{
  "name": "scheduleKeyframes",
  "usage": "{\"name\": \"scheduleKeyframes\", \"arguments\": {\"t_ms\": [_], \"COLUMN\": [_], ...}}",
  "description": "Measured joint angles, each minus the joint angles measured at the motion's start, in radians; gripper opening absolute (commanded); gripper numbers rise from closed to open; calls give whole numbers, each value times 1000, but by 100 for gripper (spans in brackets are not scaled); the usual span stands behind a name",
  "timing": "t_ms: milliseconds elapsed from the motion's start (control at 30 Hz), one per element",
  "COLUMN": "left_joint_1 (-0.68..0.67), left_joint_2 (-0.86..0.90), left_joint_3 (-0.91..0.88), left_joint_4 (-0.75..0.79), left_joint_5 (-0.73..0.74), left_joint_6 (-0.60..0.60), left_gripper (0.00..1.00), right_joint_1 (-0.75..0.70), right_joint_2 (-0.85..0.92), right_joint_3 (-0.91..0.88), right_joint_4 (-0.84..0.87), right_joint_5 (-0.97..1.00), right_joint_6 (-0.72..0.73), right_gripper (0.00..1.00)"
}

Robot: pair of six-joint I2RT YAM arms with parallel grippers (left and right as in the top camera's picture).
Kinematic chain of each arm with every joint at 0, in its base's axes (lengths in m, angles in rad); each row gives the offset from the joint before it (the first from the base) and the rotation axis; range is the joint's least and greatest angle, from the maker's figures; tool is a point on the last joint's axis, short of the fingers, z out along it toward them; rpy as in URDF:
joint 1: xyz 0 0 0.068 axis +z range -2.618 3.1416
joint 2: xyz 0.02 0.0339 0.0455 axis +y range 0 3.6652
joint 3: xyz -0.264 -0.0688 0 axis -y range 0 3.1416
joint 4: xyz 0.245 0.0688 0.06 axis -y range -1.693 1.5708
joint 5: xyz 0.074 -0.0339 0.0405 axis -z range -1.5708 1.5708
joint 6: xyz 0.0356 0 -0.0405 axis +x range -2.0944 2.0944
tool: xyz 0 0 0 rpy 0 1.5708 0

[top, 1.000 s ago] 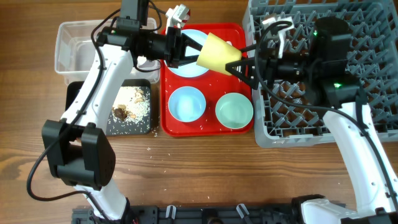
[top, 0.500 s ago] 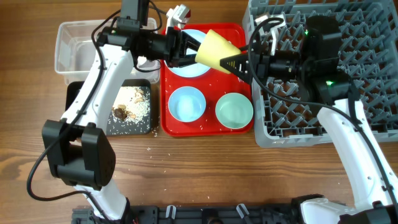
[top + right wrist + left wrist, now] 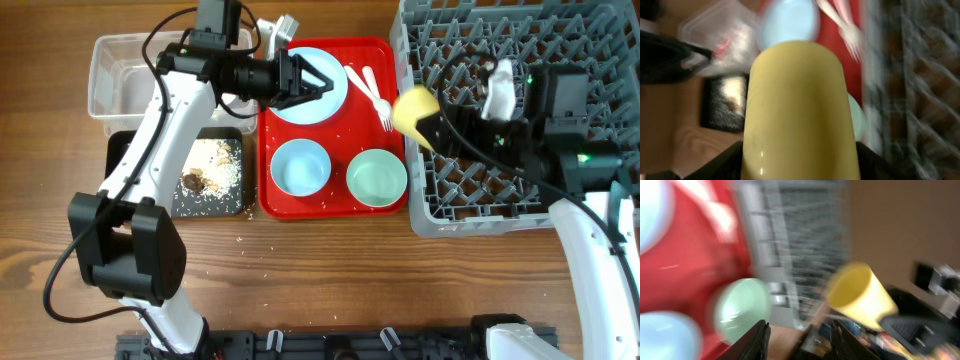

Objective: Sort waste into correct bins and load items into the dishwasher rack
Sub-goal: 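Place the yellow cup into the dish rack with the right gripper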

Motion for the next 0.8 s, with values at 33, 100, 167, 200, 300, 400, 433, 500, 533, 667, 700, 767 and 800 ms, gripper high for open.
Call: {"name": "scheduleKeyframes", "arguments": {"t_ms": [33, 100, 167, 200, 300, 400, 433, 500, 533, 667, 700, 767, 800], "left_joint_1": [0, 0, 0, 0, 0, 0, 0, 0, 0, 0, 0, 0, 0], "left_joint_2": [0, 0, 0, 0, 0, 0, 0, 0, 0, 0, 0, 0, 0], "left_joint_3": [0, 0, 0, 0, 0, 0, 0, 0, 0, 0, 0, 0, 0], "left_joint_4": [-19, -64, -104, -125, -150, -152, -153, -153, -153, -153, -153, -153, -153], "left_joint_5": [-66, -191, -315, -382, -526, -596, -611, -629, -635, -647, -647, -647, -648], "left_joint_6": [1, 1, 1, 1, 1, 1, 1, 1, 1, 1, 1, 1, 1], "left_gripper": [41, 41, 41, 41, 42, 42, 42, 42, 42, 43, 43, 47, 47], "right_joint_1": [0, 0, 0, 0, 0, 0, 0, 0, 0, 0, 0, 0, 0], "right_joint_2": [0, 0, 0, 2, 29, 92, 132, 183, 232, 328, 350, 375, 377], "right_joint_3": [9, 27, 33, 33, 35, 36, 36, 36, 37, 37, 37, 37, 37], "right_joint_4": [-58, -174, -268, -303, -337, -341, -344, -348, -350, -364, -363, -344, -333], "right_joint_5": [36, 125, 203, 236, 311, 343, 357, 365, 372, 382, 383, 389, 389], "right_joint_6": [3, 19, 45, 56, 71, 77, 82, 83, 83, 82, 78, 80, 79], "right_gripper": [47, 47, 47, 47, 47, 48, 48, 48, 49, 79, 86, 91, 91]}}
